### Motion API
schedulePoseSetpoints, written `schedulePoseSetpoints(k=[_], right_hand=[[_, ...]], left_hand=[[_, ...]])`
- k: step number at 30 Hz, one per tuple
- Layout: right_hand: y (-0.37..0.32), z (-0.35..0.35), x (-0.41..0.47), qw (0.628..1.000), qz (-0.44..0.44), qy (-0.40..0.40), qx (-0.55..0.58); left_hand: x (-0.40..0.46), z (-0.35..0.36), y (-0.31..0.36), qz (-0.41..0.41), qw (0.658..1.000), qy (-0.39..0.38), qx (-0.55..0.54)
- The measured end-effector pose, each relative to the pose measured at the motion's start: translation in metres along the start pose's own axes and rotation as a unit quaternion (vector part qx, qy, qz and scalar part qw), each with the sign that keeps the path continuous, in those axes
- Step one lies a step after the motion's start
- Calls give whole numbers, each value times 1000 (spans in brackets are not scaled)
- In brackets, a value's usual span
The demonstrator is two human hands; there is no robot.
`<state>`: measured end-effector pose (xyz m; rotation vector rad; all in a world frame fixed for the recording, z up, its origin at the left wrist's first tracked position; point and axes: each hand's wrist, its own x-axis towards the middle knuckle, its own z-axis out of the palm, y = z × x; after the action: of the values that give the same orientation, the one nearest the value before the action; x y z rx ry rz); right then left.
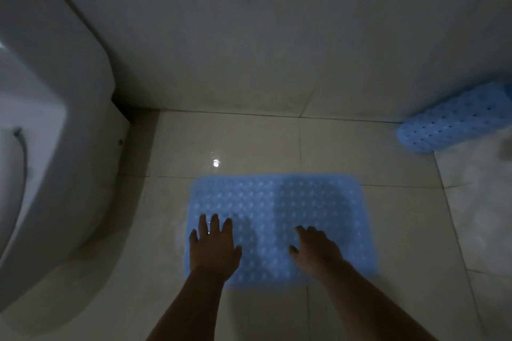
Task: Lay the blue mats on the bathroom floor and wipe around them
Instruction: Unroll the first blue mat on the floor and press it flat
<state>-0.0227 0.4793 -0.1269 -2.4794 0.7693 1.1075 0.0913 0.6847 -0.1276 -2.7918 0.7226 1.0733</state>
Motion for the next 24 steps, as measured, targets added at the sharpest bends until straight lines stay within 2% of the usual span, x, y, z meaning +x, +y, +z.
schedulePoseSetpoints(k=[3,6,10,12,14,18,24], right_hand=[[-9,39,63,1000,4,9,-1],[-3,74,145,997,57,51,26],[10,130,233,991,69,114,1],[6,151,254,986,80,144,5],[-5,157,268,981,97,164,32],[-10,137,297,976,99,182,62],[-9,129,306,978,94,175,56]], left_hand=[[60,41,-10,18,1000,-20,7],[132,92,-17,19,1000,-12,-8],[217,160,-37,-7,999,15,-48],[245,182,-46,7,995,79,-55],[269,186,-55,25,988,150,-29],[308,164,-59,30,989,144,-12],[315,167,-59,31,986,161,-34]])
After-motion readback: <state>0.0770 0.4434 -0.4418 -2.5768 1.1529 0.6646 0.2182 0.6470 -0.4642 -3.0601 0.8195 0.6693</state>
